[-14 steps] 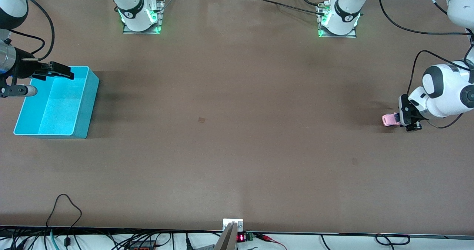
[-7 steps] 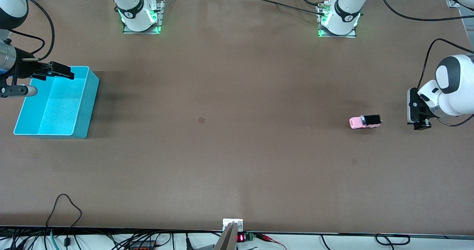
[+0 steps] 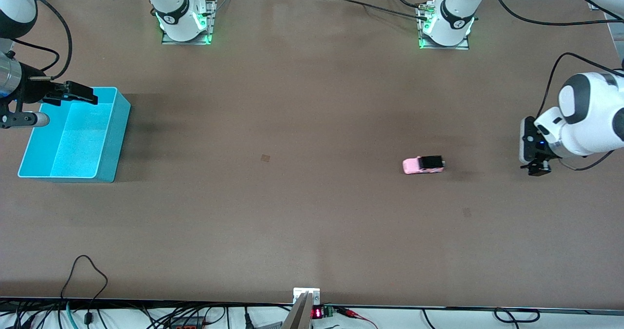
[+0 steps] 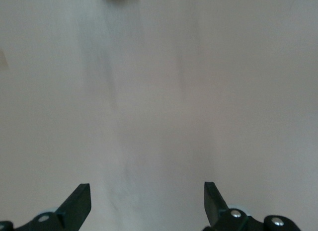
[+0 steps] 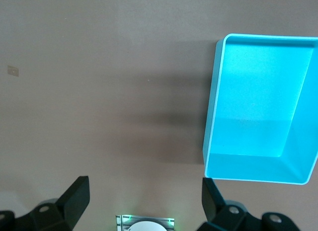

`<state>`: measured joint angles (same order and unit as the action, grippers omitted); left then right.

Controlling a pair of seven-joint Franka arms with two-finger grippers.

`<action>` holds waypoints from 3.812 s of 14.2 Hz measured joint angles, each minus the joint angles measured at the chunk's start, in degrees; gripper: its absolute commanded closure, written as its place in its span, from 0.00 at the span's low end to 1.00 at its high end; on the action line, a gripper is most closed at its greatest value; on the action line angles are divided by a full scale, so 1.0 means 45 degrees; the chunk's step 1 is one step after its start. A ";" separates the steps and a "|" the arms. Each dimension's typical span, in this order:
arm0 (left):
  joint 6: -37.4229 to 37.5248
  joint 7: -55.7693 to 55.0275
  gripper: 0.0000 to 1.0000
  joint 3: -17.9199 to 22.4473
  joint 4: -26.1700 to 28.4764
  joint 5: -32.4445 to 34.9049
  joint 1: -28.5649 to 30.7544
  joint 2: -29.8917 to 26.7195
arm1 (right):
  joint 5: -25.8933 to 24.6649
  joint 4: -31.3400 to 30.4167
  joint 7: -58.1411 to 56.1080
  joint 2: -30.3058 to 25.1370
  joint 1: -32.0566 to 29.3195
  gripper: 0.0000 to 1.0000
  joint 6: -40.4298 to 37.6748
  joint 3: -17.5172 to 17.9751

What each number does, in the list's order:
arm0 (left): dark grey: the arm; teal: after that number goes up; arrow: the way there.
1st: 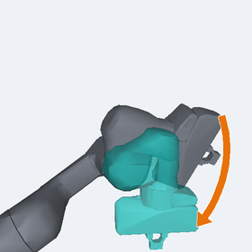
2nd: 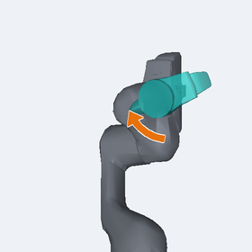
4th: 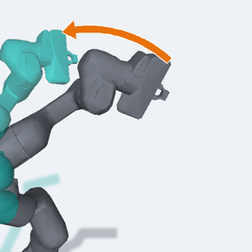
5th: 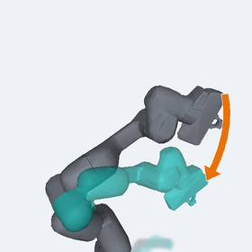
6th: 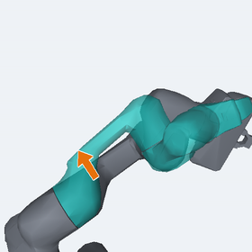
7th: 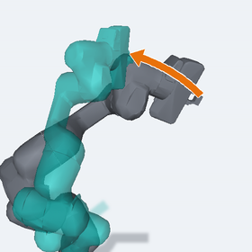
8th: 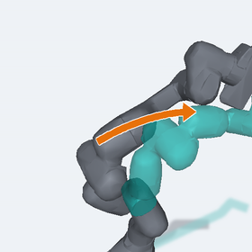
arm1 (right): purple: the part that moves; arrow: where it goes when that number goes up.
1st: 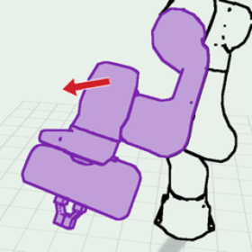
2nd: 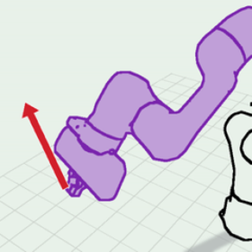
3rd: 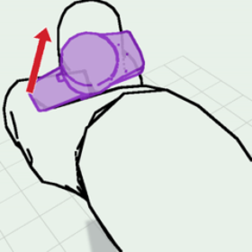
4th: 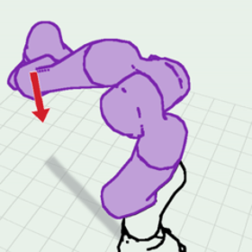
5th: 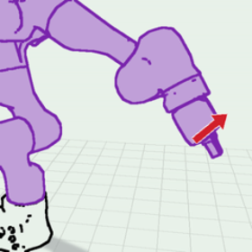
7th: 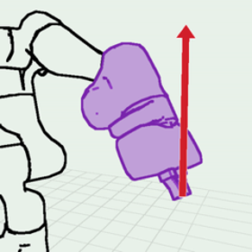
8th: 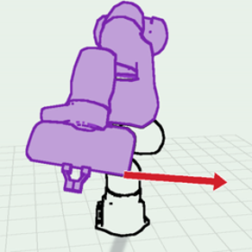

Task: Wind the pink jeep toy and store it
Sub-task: 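Raise the left gripper away while the right gripper reaches toward the jeep, then lower the right gripper onto the rolled jeep and grasp it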

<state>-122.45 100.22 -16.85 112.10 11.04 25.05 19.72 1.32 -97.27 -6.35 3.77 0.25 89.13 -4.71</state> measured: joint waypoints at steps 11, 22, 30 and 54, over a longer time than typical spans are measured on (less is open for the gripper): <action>-0.0078 -0.2752 0.00 -0.0006 -0.1311 -0.2458 -0.1713 -0.0188 | 0.0000 0.0005 -0.0016 0.0000 0.0053 0.00 0.0000 0.0006; -0.0065 -1.6518 0.00 0.0045 -0.1961 -0.2489 -0.2984 -0.0971 | 0.0002 -0.0393 -0.2930 0.0485 0.0687 0.00 -0.0299 0.0046; 0.1468 -1.9793 0.00 0.1795 -0.3038 -0.2490 -0.3570 -0.1412 | -0.0861 -0.3012 -1.0419 0.0404 0.0213 0.00 0.4705 0.1013; 0.4574 -2.2299 0.00 0.3038 -0.3686 -0.3017 -0.4274 -0.3146 | -0.1677 -0.3160 -1.8079 0.5932 -0.2437 0.06 1.2227 0.2767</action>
<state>-101.86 -0.13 -3.18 95.51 -2.54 5.81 5.56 -6.23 -111.49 -87.71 30.47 -10.71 144.16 7.74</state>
